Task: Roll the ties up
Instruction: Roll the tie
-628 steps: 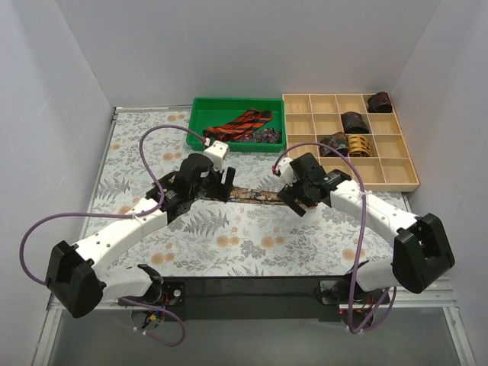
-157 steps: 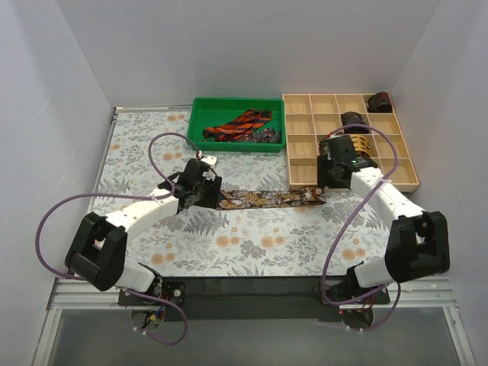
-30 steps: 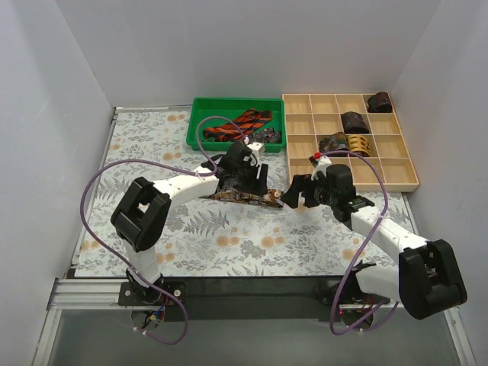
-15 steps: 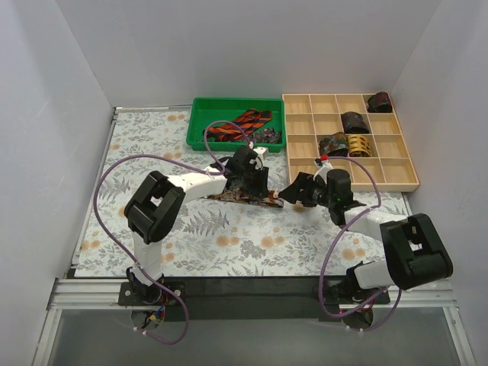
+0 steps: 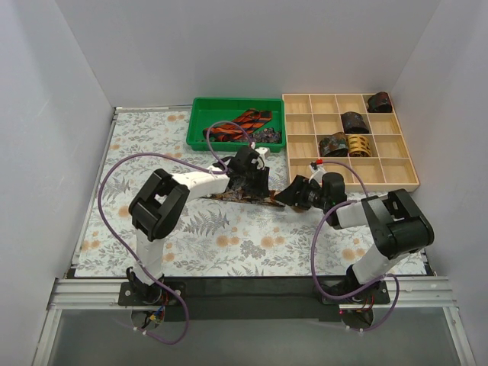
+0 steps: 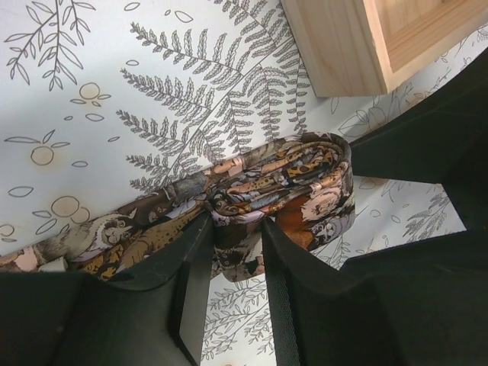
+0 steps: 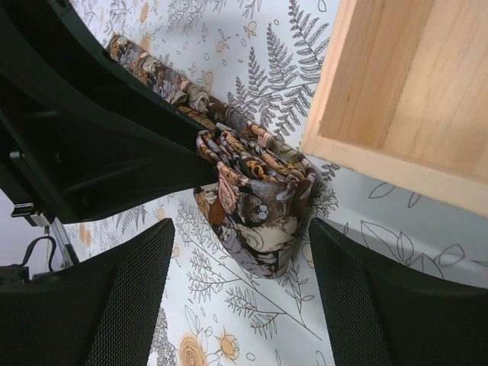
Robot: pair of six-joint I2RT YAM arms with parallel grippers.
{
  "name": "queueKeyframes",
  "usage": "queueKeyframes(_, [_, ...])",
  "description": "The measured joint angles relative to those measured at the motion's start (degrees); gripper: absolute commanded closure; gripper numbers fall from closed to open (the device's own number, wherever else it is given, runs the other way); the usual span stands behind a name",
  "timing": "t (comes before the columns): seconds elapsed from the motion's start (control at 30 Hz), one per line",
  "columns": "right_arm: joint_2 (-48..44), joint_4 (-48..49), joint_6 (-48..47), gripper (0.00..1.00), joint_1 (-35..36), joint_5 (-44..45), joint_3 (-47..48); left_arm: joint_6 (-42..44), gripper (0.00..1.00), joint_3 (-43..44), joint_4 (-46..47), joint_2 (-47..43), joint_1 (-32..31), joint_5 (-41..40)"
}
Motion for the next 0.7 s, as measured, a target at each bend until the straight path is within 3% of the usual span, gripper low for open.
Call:
queueKeyframes(0.33, [7.2, 12.3, 4.0, 0.41, -0.4, -1.9, -0.4, 0.0, 0.72, 2.0, -0.1, 1.8, 0.1, 0.6])
queueKeyframes(0.43, [8.5, 14.6, 4.8, 0.48, -0.4, -1.3, -0.8, 0.0, 0.72, 2.3, -0.2, 2.1, 0.2, 0.8])
queueKeyframes(0.7, [10.8, 21.8, 9.4, 0.49, -0.5, 1.1, -3.1, 0.0, 0.72, 2.4, -0.1, 2.3, 0.2, 1.4])
